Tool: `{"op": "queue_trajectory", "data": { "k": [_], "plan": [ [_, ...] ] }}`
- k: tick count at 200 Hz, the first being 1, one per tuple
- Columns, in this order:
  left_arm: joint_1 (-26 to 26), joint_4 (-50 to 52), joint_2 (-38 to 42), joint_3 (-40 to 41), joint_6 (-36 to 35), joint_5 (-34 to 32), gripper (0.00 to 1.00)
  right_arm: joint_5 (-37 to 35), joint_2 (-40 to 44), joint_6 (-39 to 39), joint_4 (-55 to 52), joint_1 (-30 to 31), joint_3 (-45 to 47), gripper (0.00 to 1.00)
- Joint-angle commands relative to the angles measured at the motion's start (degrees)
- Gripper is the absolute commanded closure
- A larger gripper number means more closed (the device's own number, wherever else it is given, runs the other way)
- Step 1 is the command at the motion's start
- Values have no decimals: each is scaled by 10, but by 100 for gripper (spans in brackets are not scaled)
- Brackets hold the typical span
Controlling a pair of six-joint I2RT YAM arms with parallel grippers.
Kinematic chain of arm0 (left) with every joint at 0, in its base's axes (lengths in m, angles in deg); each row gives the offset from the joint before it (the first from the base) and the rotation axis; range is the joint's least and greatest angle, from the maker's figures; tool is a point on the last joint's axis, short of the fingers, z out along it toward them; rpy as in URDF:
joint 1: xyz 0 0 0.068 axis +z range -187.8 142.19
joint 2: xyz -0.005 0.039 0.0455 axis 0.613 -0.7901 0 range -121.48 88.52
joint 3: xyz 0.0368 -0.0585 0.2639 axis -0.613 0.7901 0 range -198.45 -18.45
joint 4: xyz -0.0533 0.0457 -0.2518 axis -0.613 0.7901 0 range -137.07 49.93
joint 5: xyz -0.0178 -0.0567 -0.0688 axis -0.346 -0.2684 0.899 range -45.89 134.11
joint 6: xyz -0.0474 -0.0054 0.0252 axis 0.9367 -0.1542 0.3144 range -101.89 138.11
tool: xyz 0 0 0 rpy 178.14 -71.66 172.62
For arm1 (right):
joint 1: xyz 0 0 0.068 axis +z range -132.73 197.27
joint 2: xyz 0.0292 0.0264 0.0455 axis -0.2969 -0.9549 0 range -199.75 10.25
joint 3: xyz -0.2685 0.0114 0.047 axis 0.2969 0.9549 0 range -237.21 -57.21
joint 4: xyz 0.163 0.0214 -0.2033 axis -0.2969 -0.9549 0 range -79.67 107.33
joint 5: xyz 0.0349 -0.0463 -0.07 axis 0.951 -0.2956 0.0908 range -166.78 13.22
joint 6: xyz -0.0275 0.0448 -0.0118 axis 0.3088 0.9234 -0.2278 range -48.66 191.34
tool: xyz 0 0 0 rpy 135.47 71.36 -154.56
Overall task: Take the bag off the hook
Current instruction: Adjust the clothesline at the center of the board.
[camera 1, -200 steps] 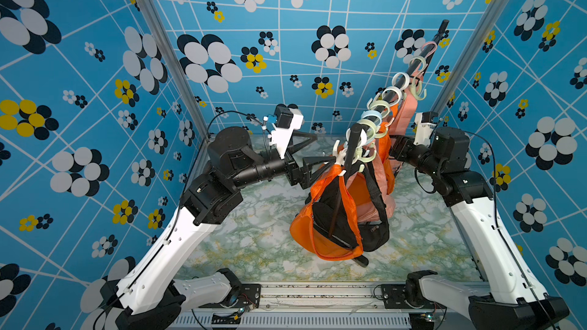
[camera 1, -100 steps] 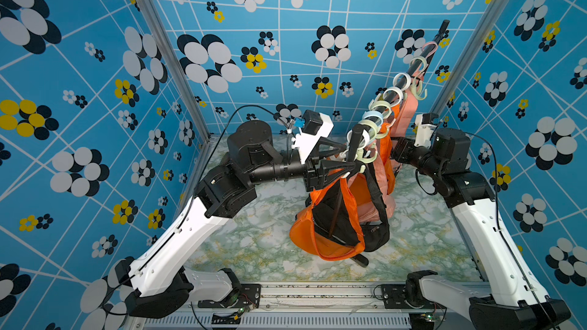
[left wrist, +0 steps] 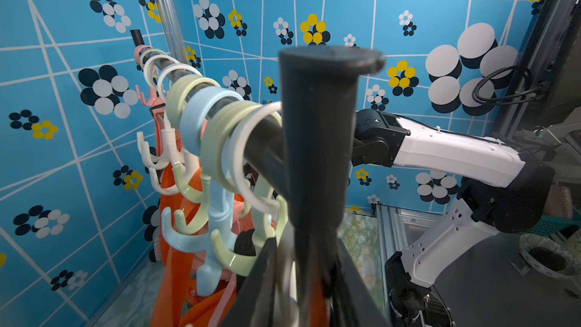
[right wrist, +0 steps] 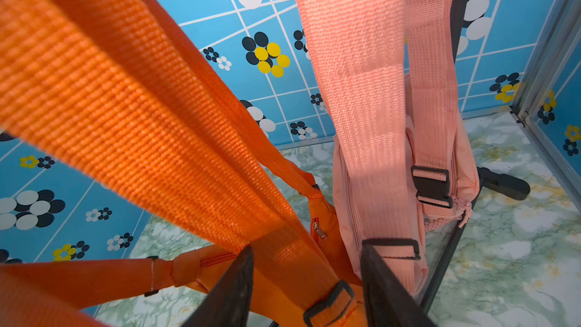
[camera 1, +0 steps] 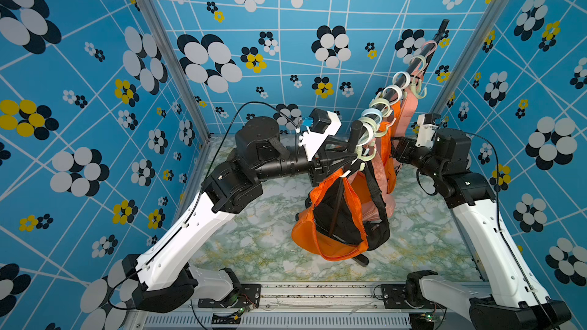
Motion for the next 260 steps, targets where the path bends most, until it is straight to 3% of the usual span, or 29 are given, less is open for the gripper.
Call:
{"op": "queue_trajectory", "data": {
  "k": [1, 29, 106, 146, 172, 198, 221, 260],
  "plan": [
    [4, -14, 20, 2, -12, -75, 81, -32, 17, -3, -3, 2, -15, 42],
    [48, -19, 40, 22, -3, -106, 83, -59, 22, -3, 3, 2, -15, 41],
    [293, -17, 55, 13, 44, -99, 84, -75, -14, -21, 10, 2, -67, 41],
    [390, -25, 31, 2, 85, -81, 84, -105, -54, -68, 27, 1, -109, 36],
    [427, -29, 9, -15, 106, -71, 84, -132, -113, -113, 22, -1, -177, 32],
    [456, -15, -16, -50, 126, -68, 84, -114, -197, -111, -14, -17, -268, 26],
    [460, -14, -18, -56, 137, -46, 69, -66, -273, -98, -45, -51, -348, 18],
    [458, -27, 8, -36, 149, -22, 64, -6, -397, -88, -86, -100, -473, 17]
  ]
}}
